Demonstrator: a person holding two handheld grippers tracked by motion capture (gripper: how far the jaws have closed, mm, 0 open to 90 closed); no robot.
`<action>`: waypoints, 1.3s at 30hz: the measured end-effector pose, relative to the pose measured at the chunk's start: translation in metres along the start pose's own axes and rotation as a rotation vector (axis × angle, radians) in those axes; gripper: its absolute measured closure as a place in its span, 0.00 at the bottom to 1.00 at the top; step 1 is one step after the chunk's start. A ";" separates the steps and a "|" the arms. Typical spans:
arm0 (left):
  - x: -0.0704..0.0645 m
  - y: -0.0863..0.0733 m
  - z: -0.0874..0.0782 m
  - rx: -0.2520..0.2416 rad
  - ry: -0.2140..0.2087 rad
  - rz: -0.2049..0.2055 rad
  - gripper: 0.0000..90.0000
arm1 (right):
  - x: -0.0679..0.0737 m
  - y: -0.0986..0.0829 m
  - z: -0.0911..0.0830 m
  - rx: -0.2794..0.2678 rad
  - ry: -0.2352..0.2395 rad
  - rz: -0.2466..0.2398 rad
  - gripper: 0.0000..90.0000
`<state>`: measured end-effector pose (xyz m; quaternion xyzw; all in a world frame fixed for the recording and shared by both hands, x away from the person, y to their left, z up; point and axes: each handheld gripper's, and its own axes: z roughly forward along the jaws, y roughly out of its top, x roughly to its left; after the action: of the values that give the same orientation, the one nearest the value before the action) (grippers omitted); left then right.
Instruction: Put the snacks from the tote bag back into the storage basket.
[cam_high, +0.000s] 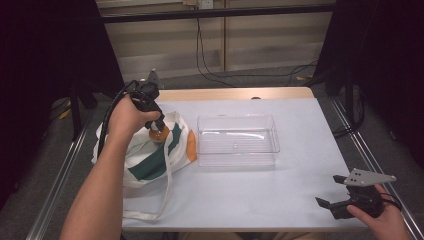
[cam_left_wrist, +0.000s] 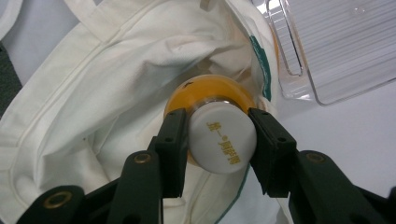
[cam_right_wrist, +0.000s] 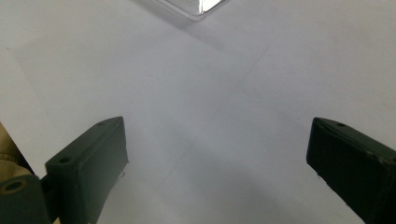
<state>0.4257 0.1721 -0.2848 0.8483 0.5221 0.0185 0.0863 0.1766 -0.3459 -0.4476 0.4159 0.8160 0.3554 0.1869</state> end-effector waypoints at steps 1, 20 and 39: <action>0.000 0.000 -0.003 0.001 0.006 0.012 0.66 | 0.000 0.000 0.000 -0.001 0.001 0.001 0.06; -0.015 0.004 -0.066 0.006 0.037 0.069 0.66 | 0.000 0.000 0.000 0.003 0.008 0.003 0.06; -0.016 0.013 -0.111 0.024 0.024 0.090 0.66 | -0.001 -0.001 -0.001 -0.006 0.007 0.012 0.05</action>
<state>0.4165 0.1660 -0.1722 0.8715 0.4847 0.0262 0.0690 0.1765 -0.3475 -0.4474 0.4188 0.8132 0.3604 0.1830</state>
